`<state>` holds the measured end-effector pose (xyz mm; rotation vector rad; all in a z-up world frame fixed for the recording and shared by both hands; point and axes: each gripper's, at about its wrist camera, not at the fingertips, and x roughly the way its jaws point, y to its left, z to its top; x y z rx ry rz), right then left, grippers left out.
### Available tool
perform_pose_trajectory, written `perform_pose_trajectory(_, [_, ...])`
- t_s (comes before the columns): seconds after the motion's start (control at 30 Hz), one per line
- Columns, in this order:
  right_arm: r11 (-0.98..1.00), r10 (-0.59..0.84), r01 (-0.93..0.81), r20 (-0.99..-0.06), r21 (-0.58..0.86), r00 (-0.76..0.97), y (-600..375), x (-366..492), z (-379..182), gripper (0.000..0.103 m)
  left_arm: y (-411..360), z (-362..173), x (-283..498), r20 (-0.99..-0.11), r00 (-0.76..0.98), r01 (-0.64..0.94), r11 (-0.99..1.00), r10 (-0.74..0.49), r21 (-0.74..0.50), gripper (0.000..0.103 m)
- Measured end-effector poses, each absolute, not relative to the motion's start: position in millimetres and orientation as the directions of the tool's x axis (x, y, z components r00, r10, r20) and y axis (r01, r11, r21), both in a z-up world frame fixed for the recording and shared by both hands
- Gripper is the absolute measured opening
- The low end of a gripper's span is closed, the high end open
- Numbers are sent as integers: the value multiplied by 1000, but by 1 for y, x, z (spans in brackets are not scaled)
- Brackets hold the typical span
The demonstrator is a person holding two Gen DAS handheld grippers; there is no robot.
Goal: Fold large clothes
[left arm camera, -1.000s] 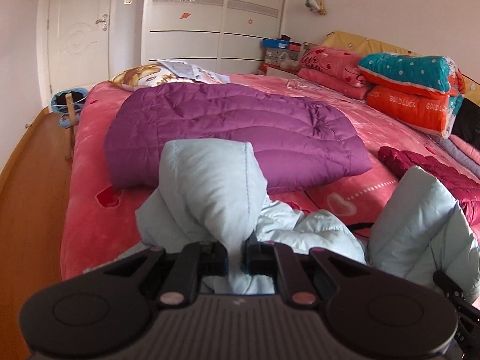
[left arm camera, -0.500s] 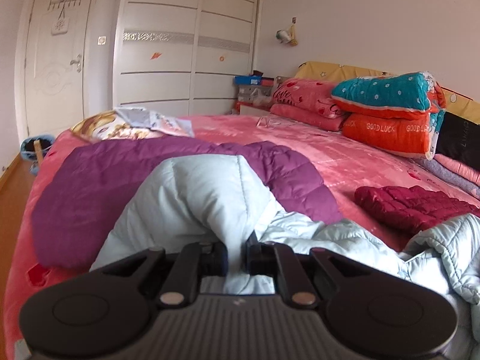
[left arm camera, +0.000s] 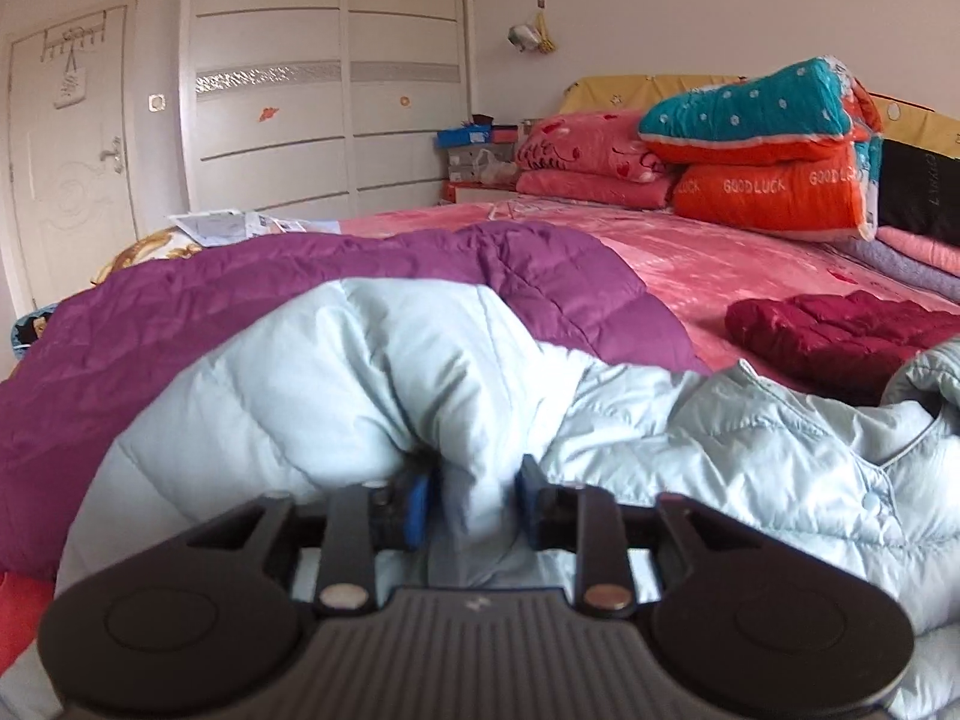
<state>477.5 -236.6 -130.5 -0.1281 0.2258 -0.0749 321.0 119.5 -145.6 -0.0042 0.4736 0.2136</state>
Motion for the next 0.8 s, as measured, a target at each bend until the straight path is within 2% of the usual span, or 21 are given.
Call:
perform_pose_trajectory(0.03, [990,-81,52,-232,-132,969,-237,479,-132,63,121,-144,317,-463,866,-191,981,188,41,48])
perform_pose_trajectory(0.07, [992,-70,41,-245,-121,967,-241,479,-131,66,121,-141,313,-470,865,-176,984,174,40,50])
perform_pose_trajectory(0.1, [993,-62,35,-255,-109,965,-243,479,-131,76,121,-139,310,-480,863,-160,986,161,43,56])
perform_pose_trajectory(0.13, [995,-59,36,-267,-92,962,-246,475,-131,91,120,-135,303,-490,859,-146,988,151,50,63])
perform_pose_trajectory(0.2, [999,-36,23,-281,-48,959,-255,469,-128,101,120,-127,284,-505,853,-122,991,135,59,71])
perform_pose_trajectory(0.33, [999,7,10,-303,54,953,-278,449,-124,103,123,-116,236,-528,845,-71,996,89,54,78])
perform_pose_trajectory(0.6, [978,65,-2,-292,210,954,-335,371,-112,103,158,-115,142,-572,816,-127,991,82,-40,78])
perform_pose_trajectory(0.8, [912,163,-27,-301,409,940,-369,313,-111,103,176,-112,99,-599,798,-165,979,63,-117,78])
